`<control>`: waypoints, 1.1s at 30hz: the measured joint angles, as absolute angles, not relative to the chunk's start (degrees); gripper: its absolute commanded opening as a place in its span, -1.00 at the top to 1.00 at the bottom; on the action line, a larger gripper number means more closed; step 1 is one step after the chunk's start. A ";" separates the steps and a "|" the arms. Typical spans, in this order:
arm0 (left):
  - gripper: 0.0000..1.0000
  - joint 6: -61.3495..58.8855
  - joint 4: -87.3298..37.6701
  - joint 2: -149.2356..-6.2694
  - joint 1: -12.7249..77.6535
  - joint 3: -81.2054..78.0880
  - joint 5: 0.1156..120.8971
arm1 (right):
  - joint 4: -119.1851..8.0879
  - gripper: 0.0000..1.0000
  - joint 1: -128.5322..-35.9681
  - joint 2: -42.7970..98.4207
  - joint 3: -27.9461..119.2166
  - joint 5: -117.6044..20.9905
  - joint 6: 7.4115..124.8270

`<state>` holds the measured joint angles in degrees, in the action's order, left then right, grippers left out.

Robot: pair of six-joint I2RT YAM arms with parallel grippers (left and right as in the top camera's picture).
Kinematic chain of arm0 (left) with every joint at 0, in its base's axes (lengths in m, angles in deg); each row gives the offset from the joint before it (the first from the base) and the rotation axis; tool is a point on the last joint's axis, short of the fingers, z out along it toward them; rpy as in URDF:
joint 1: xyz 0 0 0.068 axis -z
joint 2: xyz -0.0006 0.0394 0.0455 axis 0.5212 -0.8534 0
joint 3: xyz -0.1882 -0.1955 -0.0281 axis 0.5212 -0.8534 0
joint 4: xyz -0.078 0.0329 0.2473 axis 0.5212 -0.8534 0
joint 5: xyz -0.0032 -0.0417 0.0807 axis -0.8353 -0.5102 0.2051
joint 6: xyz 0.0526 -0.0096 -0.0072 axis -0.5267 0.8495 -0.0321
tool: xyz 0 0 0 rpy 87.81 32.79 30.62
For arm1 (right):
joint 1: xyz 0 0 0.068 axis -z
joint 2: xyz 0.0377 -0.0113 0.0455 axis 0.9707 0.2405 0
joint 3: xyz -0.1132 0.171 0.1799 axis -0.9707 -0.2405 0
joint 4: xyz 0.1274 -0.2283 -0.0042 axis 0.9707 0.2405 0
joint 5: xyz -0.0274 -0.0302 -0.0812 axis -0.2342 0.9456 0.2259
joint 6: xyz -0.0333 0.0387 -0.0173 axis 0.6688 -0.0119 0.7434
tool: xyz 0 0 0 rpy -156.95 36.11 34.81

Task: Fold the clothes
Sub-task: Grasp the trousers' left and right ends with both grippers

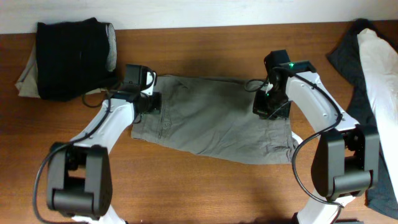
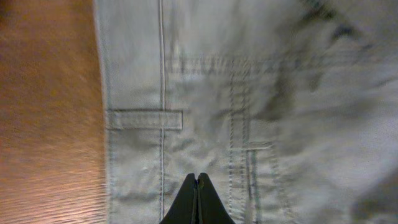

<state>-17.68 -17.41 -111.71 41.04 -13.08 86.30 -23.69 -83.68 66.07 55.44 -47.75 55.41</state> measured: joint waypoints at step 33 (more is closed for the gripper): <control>0.99 -15.28 -31.18 -117.67 33.15 -9.84 87.13 | -29.13 0.92 -71.09 63.69 35.37 -40.65 47.23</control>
<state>-15.28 -31.18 -117.67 33.15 -9.84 87.13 -29.13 -71.09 63.69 35.37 -40.65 47.23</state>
